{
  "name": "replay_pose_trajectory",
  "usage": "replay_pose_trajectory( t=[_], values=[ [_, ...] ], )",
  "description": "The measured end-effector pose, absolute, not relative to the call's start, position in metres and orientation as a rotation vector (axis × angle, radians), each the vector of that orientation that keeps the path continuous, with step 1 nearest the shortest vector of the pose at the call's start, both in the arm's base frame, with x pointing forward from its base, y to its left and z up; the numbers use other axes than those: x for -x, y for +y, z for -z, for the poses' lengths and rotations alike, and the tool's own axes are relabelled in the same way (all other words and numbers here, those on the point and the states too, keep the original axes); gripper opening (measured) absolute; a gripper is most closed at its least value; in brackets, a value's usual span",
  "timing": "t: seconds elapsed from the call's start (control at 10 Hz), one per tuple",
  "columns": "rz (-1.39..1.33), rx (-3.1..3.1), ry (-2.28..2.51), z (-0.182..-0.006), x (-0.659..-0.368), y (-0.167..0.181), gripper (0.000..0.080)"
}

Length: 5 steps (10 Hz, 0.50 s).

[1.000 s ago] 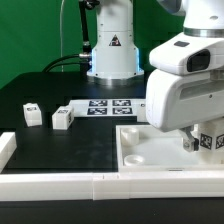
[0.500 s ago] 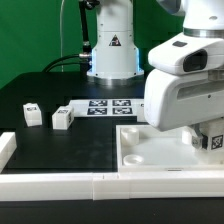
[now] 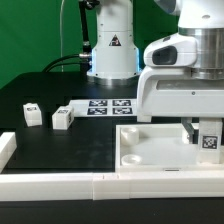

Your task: Assemble one leg

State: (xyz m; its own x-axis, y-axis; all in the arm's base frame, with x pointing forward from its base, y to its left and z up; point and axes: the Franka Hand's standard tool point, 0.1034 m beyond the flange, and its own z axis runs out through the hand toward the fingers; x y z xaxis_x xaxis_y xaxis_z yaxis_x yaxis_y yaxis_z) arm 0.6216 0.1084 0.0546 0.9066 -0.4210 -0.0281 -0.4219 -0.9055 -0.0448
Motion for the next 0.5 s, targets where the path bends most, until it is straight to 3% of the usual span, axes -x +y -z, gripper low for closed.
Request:
replay_pose_trajectory(
  t=[0.5],
  values=[
    [-0.025,2.898,1.188,-0.055,-0.623,0.082,0.0274]
  ],
)
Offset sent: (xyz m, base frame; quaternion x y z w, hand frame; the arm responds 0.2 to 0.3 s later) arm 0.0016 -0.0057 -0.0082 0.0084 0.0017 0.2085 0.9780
